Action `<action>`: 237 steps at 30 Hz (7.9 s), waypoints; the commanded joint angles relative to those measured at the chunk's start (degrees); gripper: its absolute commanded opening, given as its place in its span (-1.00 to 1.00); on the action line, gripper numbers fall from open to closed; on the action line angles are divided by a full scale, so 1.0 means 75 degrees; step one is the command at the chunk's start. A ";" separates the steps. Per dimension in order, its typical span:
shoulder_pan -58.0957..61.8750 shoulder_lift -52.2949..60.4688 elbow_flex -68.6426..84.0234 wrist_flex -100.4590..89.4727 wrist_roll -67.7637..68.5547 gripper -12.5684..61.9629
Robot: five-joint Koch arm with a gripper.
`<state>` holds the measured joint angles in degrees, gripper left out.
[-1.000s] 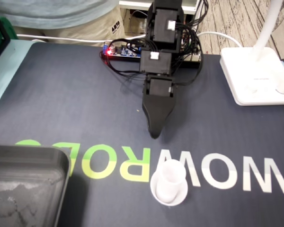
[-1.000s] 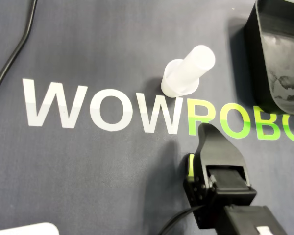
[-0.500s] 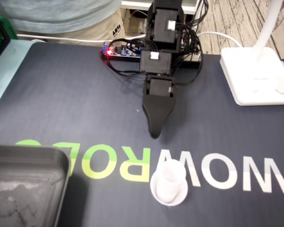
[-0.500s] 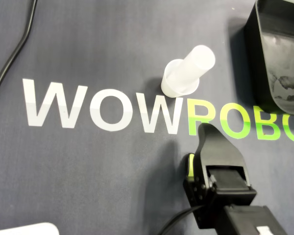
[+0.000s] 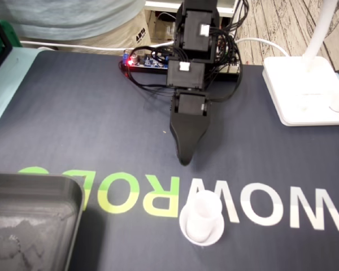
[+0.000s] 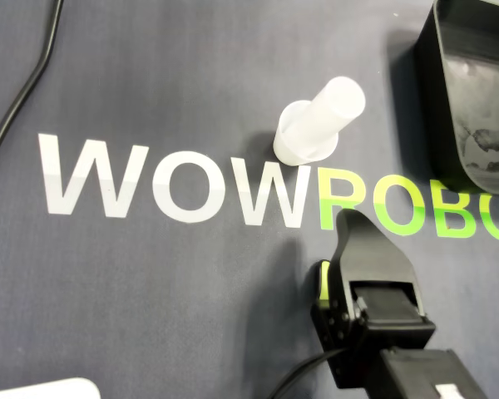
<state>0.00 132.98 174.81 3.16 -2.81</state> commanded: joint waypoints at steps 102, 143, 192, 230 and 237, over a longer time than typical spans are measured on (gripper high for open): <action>-0.0328 -0.6410 -0.2355 -1.0547 -1.1309 0.22; -0.0563 -0.7934 -0.3293 -0.9996 -1.1414 0.15; -0.0938 -0.8051 -0.3352 -0.9773 -1.0723 -0.61; 0.2367 -0.4500 -0.7898 -0.3445 -0.6820 -0.61; 0.3668 -0.5531 -0.9199 -0.3363 -0.3973 -0.61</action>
<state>27.33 90.70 110.21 -21.45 -35.77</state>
